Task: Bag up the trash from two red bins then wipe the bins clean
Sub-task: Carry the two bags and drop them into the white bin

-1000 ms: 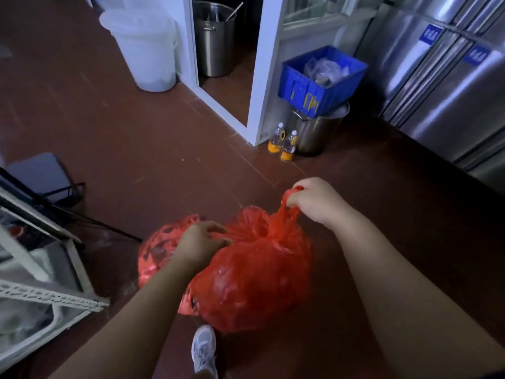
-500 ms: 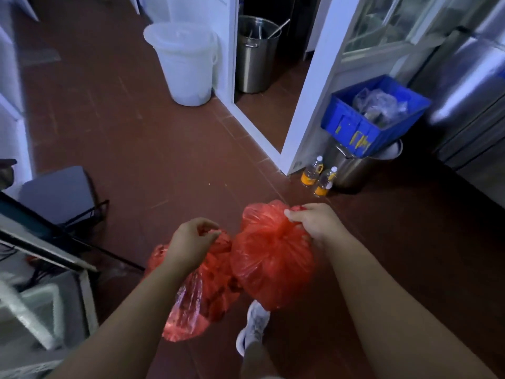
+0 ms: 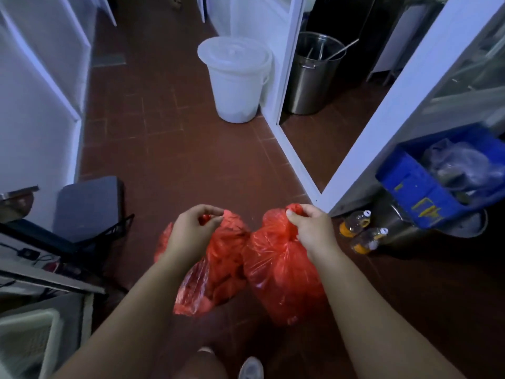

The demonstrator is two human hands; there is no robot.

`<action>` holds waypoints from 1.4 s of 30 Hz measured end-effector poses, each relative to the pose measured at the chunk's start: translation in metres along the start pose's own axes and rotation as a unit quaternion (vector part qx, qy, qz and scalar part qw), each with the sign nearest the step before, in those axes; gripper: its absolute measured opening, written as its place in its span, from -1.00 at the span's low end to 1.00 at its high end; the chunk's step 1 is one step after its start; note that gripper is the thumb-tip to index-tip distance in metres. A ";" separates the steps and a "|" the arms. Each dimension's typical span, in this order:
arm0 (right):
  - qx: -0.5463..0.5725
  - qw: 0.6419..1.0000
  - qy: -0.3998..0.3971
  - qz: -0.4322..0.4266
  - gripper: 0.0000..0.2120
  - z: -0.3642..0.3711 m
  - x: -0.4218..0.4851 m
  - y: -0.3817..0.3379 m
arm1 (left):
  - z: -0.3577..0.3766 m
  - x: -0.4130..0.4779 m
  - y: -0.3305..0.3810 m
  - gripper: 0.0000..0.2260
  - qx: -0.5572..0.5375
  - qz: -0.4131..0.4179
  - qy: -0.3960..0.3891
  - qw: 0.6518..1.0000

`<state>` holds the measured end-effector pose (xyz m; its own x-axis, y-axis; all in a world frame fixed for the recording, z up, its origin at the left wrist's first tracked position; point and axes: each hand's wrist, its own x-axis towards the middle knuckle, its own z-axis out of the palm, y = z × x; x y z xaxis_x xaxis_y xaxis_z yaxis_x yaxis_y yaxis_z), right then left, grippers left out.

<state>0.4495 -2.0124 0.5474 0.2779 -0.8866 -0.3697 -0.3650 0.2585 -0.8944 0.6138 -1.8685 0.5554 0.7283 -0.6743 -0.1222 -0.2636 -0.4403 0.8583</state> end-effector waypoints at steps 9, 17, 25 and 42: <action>-0.056 0.997 0.008 -0.049 -0.92 0.057 0.133 -0.074 | 0.001 0.160 0.030 -0.96 -0.077 -0.006 0.008 0.997; -0.104 0.993 0.046 -0.039 -0.95 0.113 0.248 -0.139 | -0.011 0.308 0.039 -0.95 -0.059 -0.021 -0.016 0.998; -0.105 0.993 0.027 -0.037 -0.95 0.157 0.367 -0.193 | -0.006 0.442 0.048 -0.95 -0.048 -0.035 -0.026 0.998; -0.186 0.981 -0.037 -0.028 -0.74 0.228 0.655 -0.290 | 0.034 0.742 0.092 -0.93 -0.018 -0.060 -0.031 0.998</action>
<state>0.9399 -2.5802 0.5069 0.3665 -0.8612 -0.3522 -0.6431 0.0391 -0.7647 1.1085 -2.4292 0.5267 0.7119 -0.6544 -0.2550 -0.1536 -0.4994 0.8527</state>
